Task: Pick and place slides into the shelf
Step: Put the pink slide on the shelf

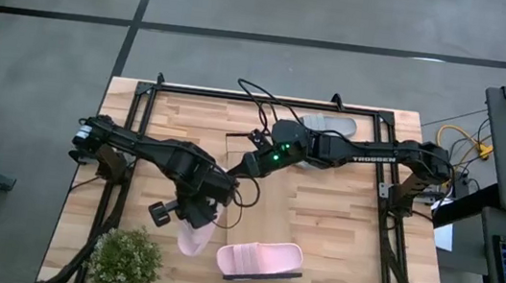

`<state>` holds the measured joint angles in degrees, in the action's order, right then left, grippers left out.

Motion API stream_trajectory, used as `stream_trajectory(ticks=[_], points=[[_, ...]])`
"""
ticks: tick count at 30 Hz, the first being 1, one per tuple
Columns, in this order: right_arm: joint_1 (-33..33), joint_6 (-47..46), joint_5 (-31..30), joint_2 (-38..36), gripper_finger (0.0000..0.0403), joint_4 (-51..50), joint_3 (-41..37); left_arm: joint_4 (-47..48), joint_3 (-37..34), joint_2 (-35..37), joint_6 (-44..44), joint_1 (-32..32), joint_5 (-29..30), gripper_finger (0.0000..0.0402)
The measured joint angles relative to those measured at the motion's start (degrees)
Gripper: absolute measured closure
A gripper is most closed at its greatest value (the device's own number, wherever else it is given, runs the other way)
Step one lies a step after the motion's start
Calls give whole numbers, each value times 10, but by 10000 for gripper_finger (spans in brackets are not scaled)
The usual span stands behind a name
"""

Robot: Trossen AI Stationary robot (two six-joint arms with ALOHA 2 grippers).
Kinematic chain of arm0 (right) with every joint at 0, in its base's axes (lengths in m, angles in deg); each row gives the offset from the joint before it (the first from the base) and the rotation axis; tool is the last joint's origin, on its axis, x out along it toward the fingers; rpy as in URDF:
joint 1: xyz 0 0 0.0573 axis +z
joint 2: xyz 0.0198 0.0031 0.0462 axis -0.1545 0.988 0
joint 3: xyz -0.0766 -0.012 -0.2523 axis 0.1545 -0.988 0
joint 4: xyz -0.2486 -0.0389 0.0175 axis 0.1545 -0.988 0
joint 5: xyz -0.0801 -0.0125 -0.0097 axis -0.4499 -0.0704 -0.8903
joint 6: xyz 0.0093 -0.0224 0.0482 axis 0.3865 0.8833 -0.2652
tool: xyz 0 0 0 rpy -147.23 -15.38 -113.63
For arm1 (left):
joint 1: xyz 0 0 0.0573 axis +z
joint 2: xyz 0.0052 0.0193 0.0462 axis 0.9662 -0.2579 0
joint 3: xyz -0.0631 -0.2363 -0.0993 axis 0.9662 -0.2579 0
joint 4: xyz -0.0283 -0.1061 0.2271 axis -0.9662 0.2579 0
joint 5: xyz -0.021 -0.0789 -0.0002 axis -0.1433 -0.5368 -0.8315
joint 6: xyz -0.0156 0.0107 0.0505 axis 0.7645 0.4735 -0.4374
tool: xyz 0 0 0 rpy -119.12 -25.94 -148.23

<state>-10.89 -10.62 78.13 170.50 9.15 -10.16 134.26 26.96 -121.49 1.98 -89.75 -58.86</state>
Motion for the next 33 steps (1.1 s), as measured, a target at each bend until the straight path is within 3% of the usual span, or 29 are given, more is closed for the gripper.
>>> stream_trajectory(ticks=[23,28,33], points=[[11,-10,-24,29,194,19,0,-5,27,0,0,5,8,401],[11,-10,-24,29,221,26,0,-5,27,0,-3,5,8,401],[10,-10,-25,29,273,25,0,-6,27,0,-3,5,8,401]])
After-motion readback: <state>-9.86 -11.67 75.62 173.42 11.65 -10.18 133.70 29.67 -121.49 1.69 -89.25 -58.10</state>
